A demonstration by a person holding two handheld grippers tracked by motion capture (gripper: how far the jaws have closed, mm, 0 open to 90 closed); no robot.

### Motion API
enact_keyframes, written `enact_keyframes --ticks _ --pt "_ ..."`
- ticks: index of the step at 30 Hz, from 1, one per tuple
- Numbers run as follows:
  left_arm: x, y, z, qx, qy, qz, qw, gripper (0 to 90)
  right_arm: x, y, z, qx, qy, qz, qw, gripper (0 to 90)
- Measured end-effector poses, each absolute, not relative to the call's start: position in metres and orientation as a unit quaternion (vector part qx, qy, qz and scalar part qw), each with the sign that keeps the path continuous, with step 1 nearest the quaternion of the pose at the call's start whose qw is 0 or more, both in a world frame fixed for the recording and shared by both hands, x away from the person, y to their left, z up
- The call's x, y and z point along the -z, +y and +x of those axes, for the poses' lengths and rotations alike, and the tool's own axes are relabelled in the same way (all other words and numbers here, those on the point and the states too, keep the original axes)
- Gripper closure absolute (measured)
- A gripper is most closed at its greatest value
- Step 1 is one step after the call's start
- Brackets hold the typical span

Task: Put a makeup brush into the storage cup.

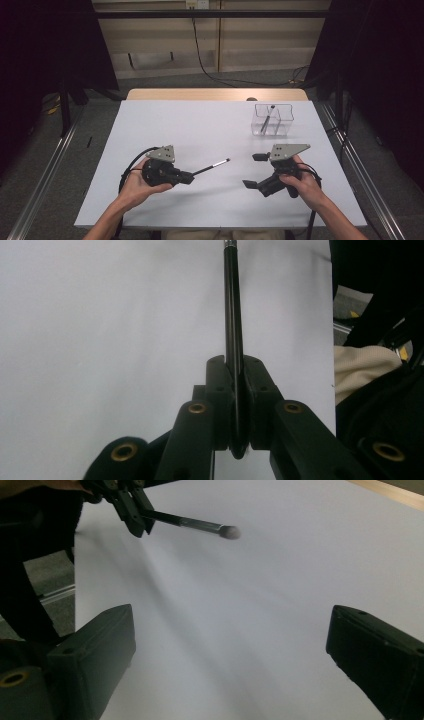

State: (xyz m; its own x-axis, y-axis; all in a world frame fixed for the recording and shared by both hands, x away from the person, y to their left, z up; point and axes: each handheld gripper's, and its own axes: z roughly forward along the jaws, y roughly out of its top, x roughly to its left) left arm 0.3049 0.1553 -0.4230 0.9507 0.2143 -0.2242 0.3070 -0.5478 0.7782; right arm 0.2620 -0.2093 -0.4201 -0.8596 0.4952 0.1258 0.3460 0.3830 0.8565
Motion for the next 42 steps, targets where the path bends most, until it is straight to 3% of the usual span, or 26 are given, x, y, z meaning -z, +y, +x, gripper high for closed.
enact_keyframes --ticks 7,32,36,42 --pt "0.42 0.156 0.303 0.043 0.15 0.864 0.478 83.7 0.421 -0.207 0.26 -0.518 0.811 0.259 0.082 8.5" --pt "0.428 0.141 0.295 0.03 0.124 0.8 0.586 83.7 0.412 -0.199 0.257 -0.568 0.772 0.277 0.065 7.2" --pt "0.428 0.14 0.295 0.028 0.122 0.795 0.594 83.7 0.411 -0.198 0.256 -0.569 0.769 0.28 0.08 5.1" --pt "0.429 0.136 0.294 0.028 0.12 0.784 0.609 83.6 0.408 -0.198 0.257 -0.581 0.761 0.268 0.107 9.8"
